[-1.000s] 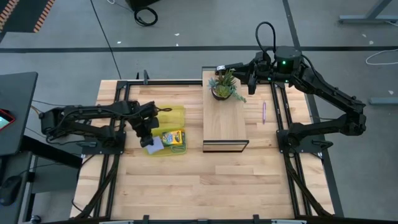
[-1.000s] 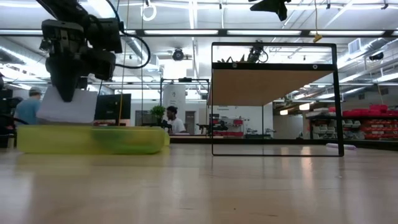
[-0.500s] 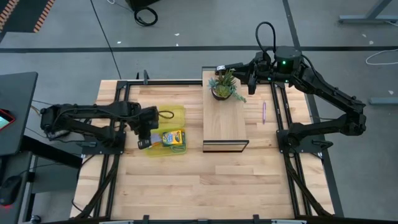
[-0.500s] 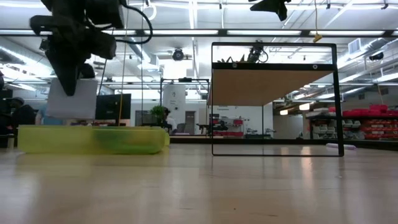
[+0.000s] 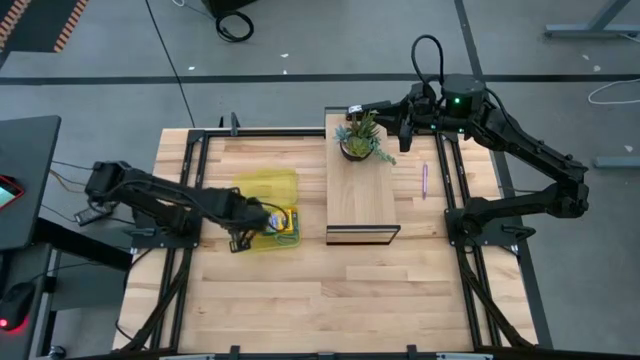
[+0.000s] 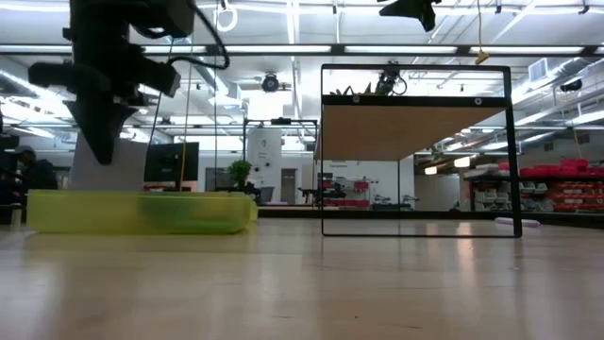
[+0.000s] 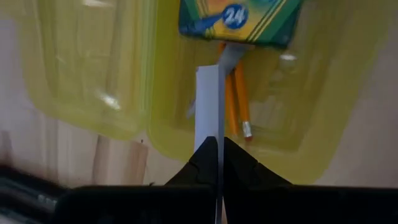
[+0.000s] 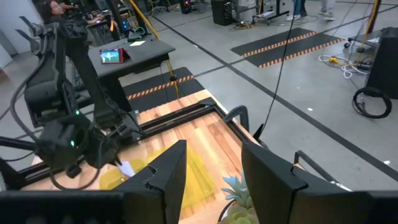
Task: Pack school essentials
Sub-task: Put the white sticky note into the yellow supply box
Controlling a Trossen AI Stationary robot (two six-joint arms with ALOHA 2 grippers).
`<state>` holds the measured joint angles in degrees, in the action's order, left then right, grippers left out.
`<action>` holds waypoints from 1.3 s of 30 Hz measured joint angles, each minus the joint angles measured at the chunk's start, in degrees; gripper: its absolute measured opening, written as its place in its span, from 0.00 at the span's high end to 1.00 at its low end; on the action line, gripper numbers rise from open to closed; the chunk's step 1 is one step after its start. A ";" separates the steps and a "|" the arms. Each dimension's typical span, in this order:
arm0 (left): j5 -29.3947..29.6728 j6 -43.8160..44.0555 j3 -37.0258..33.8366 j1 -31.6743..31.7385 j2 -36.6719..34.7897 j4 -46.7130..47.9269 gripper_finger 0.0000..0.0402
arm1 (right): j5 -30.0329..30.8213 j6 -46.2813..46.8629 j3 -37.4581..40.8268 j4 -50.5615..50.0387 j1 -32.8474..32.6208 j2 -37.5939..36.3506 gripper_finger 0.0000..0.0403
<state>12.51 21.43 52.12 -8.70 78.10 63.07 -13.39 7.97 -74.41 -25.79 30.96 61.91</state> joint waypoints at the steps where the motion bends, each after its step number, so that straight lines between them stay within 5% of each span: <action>1: 0.80 1.30 -0.04 -0.87 0.79 0.31 0.98 | -0.23 -0.05 0.00 -0.03 -0.01 0.00 0.60; 18: 16.15 12.02 0.06 -10.96 11.46 0.96 0.98 | -0.43 -1.98 0.00 -0.10 -0.02 0.00 0.60; 27: 16.48 13.92 0.06 -11.17 12.01 -1.57 0.98 | -0.53 -1.77 0.00 -0.30 -0.01 0.00 0.60; 39: 10.07 13.92 0.00 -11.24 11.82 -6.66 0.63 | -3.11 -2.00 0.00 -0.25 -0.02 0.00 0.60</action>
<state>22.58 35.35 52.12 -19.94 89.92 56.41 -16.51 5.98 -74.41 -26.04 30.94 61.91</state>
